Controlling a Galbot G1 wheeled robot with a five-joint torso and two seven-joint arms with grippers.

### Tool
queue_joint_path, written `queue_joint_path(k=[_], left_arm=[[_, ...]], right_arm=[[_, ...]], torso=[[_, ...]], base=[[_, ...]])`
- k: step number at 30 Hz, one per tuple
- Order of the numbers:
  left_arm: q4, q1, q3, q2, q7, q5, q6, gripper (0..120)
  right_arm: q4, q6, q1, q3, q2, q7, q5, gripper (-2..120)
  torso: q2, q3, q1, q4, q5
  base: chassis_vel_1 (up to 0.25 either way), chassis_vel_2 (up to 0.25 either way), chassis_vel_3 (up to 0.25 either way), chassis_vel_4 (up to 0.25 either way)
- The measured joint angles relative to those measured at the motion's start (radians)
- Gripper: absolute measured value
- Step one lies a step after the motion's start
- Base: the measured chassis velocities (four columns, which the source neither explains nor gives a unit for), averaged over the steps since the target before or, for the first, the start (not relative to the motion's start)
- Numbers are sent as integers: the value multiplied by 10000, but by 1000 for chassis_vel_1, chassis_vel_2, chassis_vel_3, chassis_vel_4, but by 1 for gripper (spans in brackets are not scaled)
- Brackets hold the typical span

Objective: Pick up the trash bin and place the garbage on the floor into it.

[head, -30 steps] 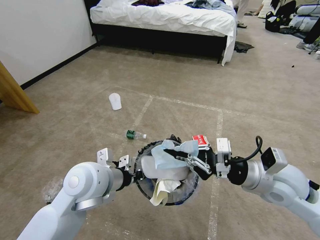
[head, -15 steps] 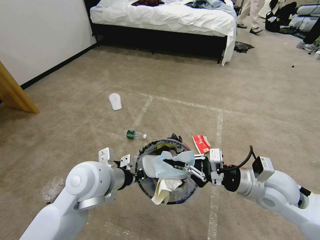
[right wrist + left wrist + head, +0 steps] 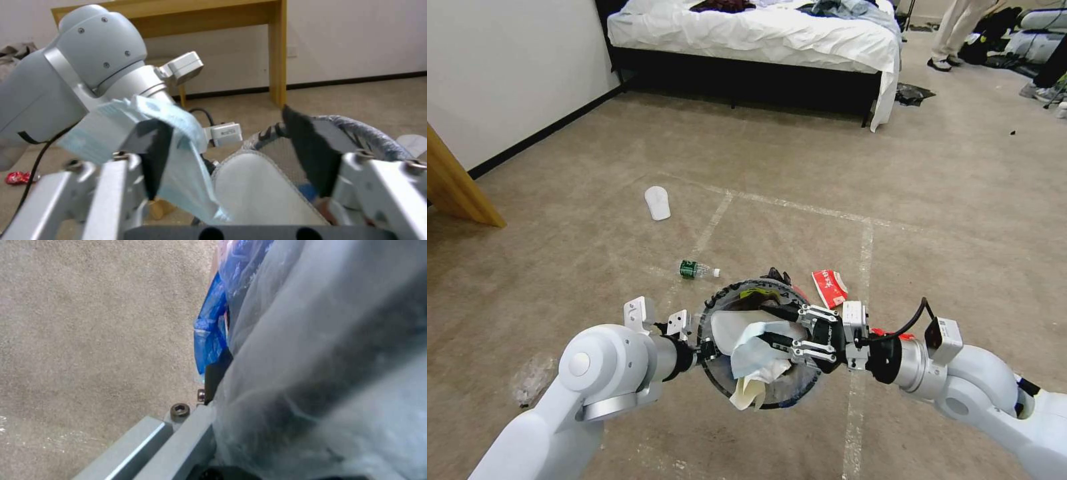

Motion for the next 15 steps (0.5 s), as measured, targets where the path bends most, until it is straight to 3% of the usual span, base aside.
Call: queue_joint_path(k=[8,15], left_arm=[[74,3,32,-61,35,75,0,0],[137,0,28,-58,62,101,0,0]], right_arm=[[-95,-13,55,-210,41,-35,-68,96],[-162,-14,92,-250,76,-64,-97,100]], torso=[[1,0,0,-1,1],[0,0,0,-1,0]], base=[[0,0,0,0],[0,0,0,0]])
